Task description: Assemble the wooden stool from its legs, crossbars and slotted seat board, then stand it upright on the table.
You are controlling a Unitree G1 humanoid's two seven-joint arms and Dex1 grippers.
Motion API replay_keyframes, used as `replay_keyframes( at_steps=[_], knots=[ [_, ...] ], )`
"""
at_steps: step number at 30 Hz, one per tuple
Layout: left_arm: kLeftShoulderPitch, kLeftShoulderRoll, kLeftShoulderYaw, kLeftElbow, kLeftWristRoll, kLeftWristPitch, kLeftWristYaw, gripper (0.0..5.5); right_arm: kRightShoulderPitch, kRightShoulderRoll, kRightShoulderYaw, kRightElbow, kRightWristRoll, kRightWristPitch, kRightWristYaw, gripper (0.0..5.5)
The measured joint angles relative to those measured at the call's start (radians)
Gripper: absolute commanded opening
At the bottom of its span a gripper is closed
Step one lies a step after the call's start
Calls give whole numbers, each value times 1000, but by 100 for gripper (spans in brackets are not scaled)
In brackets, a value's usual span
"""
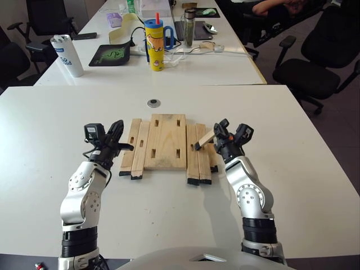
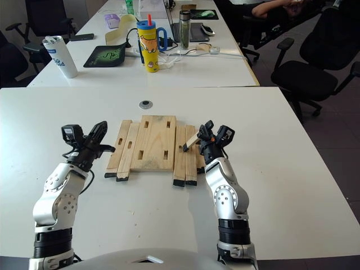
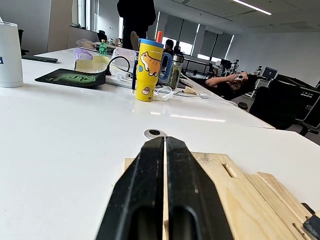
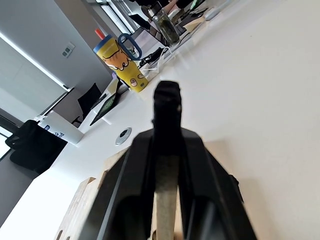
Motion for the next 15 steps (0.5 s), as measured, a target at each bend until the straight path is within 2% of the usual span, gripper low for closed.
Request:
replay_keyframes(
  at_steps=[5, 15],
  knots=[
    [0, 0, -6, 0, 2, 0, -8, 10, 0, 0, 2, 19, 83, -9, -3, 43],
    [-4, 10, -21, 0, 16, -5, -41, 10, -2, 0, 29, 74, 75, -90, -42, 43]
  ],
)
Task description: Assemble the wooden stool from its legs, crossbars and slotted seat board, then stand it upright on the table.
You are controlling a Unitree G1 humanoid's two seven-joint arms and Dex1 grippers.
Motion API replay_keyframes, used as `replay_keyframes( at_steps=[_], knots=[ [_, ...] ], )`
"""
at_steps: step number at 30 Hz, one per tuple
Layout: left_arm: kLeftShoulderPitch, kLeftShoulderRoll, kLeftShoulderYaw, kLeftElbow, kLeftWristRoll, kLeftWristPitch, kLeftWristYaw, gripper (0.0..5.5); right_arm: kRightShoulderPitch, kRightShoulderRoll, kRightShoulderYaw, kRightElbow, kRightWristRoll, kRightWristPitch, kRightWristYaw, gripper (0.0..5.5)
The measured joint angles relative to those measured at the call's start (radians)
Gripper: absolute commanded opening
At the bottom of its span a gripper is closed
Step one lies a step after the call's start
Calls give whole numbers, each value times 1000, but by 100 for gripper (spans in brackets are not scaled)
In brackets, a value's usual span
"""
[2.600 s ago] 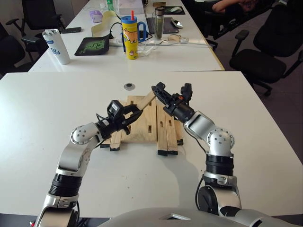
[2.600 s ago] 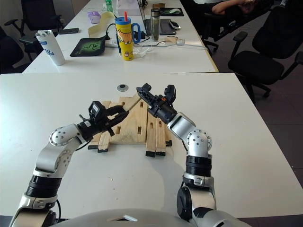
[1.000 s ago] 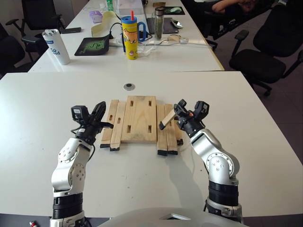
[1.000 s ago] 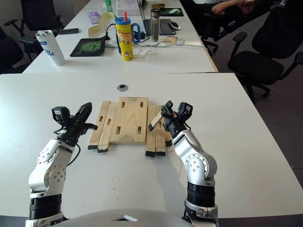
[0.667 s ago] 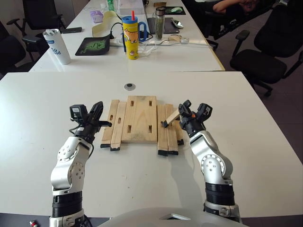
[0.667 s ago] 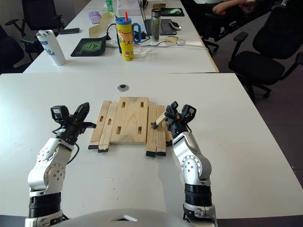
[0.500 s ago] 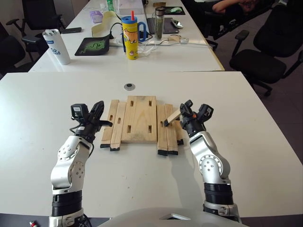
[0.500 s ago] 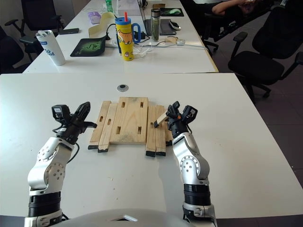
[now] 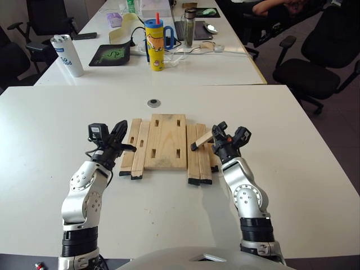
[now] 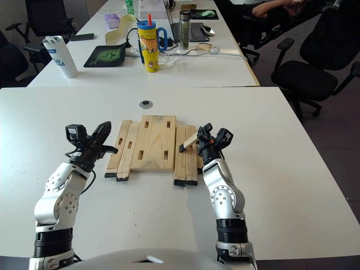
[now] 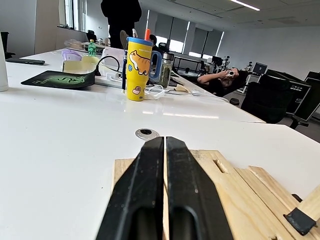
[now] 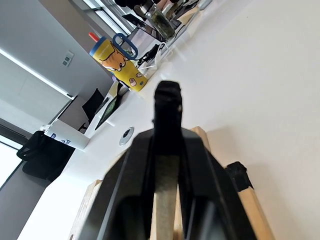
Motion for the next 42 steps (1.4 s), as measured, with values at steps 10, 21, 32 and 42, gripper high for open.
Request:
replay_keyframes(
  at_steps=[10, 21, 32, 42],
  knots=[
    [-30, 17, -7, 0, 2, 0, -19, 10, -34, -13, 120, 50, -340, -126, -30, 43],
    [-30, 17, -23, 0, 33, -14, -18, 10, -61, -33, 166, 63, -627, -104, -56, 43],
    [-30, 16, -22, 0, 33, -21, -18, 10, -46, -35, 173, 124, -776, -168, -37, 43],
    [-28, 17, -22, 0, 34, -21, -20, 10, -22, -56, 168, 139, -807, -229, 30, 43]
  ],
)
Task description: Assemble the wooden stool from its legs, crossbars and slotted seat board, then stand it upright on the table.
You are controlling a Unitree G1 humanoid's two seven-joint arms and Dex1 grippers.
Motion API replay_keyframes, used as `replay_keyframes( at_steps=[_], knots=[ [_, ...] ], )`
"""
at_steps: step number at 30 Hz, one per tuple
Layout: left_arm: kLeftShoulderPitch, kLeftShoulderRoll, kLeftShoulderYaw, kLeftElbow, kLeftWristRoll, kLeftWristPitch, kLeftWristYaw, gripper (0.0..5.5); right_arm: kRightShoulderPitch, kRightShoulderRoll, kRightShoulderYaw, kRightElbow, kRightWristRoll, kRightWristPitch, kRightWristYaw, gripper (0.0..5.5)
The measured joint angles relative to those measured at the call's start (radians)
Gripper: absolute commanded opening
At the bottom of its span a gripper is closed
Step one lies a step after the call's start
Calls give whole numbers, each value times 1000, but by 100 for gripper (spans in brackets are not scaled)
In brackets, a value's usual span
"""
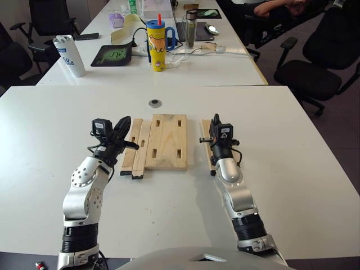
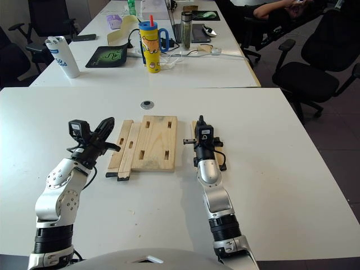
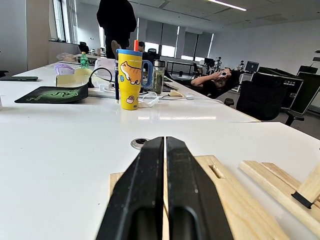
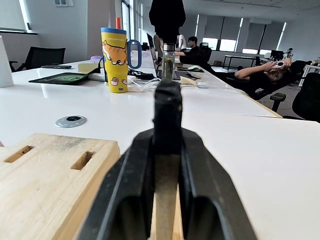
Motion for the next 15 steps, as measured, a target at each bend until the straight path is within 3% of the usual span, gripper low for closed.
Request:
replay_keyframes(
  at_steps=[6, 15],
  knots=[
    [0, 0, 0, 0, 10, -14, 1, 10, 105, -9, -36, 10, 10, 6, 40, 141],
    [-1, -4, 0, 18, 20, -37, 7, 10, 5, 1, -39, -117, -12, -49, 39, 143]
  ],
)
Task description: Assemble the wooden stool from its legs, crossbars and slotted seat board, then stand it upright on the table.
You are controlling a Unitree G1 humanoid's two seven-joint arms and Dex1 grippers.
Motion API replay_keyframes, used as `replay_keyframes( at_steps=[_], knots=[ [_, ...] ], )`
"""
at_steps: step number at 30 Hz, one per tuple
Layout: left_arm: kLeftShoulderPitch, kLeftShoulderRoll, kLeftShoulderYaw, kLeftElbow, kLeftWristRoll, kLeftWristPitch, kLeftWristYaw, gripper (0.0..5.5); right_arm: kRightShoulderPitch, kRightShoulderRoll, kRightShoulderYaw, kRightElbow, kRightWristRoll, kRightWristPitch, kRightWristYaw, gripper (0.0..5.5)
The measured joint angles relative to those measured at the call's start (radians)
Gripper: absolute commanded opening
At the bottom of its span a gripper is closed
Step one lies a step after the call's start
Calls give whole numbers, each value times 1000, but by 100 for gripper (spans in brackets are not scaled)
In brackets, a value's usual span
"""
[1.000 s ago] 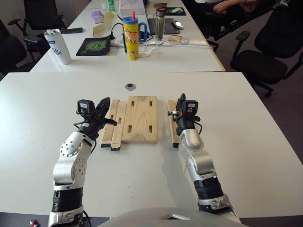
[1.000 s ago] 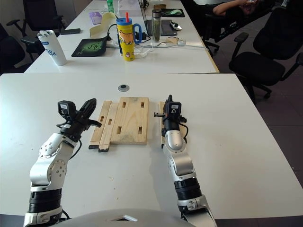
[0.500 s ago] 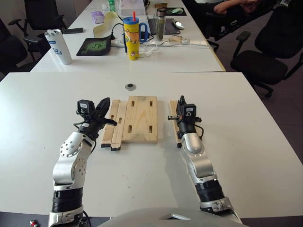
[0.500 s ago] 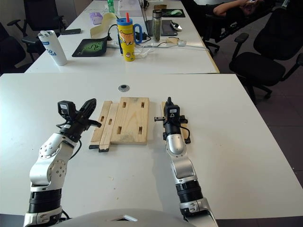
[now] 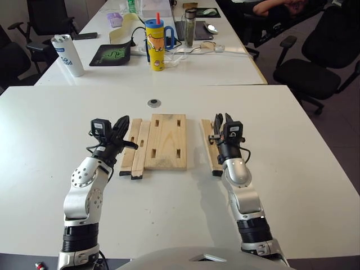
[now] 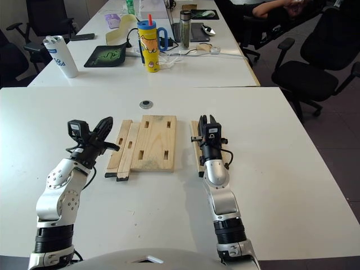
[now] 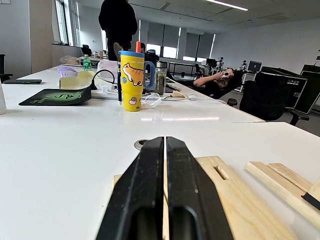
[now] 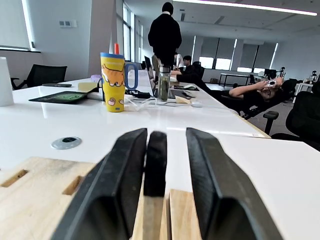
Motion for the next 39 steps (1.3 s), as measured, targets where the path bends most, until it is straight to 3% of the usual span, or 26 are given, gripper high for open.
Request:
replay_keyframes(
  at_steps=[6, 13, 17, 21, 26, 39],
  knots=[
    [0, -9, -5, 1, 9, -12, 6, 10, -87, 0, -6, -64, -15, 37, 3, 143],
    [0, -32, -7, 15, 21, -44, 20, 10, -475, -70, -87, -48, -14, 65, 44, 21],
    [-3, -43, -7, 34, 28, -67, 28, 10, -620, -101, -139, -15, 15, 47, 60, 1],
    [-13, -52, -7, 50, 32, -83, 35, 10, -525, -105, -60, 74, 17, 63, 149, 1],
    [-20, -58, -7, 57, 34, -95, 37, 10, -390, -106, 33, 202, 8, 293, 250, 1],
    [-45, -67, -3, 96, 35, -128, 40, 10, -416, -84, -16, 173, 61, 389, 271, 1]
  ],
)
